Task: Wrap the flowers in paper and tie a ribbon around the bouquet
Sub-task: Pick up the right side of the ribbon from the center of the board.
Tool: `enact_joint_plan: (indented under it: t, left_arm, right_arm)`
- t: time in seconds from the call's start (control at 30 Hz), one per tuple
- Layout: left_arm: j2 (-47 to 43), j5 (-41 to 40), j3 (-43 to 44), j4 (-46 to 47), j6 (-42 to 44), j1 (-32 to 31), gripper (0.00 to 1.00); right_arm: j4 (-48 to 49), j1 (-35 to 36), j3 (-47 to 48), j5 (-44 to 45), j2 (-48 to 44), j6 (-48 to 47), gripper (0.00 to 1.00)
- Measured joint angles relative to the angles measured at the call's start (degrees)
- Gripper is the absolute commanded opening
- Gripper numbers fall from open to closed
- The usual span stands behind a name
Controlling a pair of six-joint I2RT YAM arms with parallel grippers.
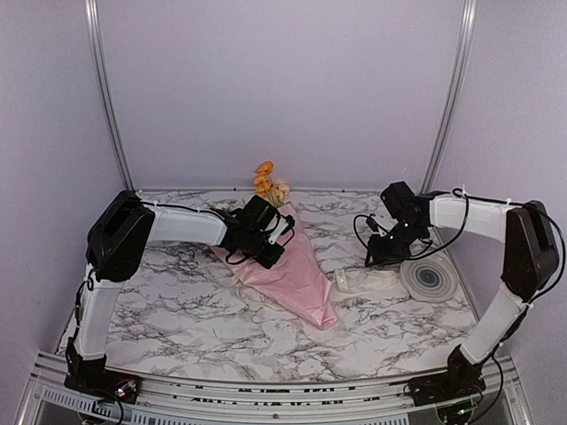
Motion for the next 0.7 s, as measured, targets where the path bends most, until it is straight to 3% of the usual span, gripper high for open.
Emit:
enact_joint_plan:
  t: [0.1,0.2,0.43,0.7]
  left_arm:
    - [-0.1,-0.1,0.0,-0.1,0.0,0.0,0.0]
    - [-0.2,-0.2,0.0,-0.2,0.0,0.0,0.0]
    - [-0.2,-0.3,0.0,-0.3,0.1,0.0,0.0]
    - [-0.2,-0.3,0.0,-0.4,0.4,0.0,0.0]
  right_arm:
    - [0.6,-0.6,0.5,3.1,1.1,-0.6,0.59]
    - [0.6,-0.5,2.6,4.9,4.1,-3.1,0.64]
    - [0.1,-0.5,6.7,6.3,11.7,-7.9,0.66]
    - [-1.2,-0.4,6.6,4.1,14.3,-10.2,0.65]
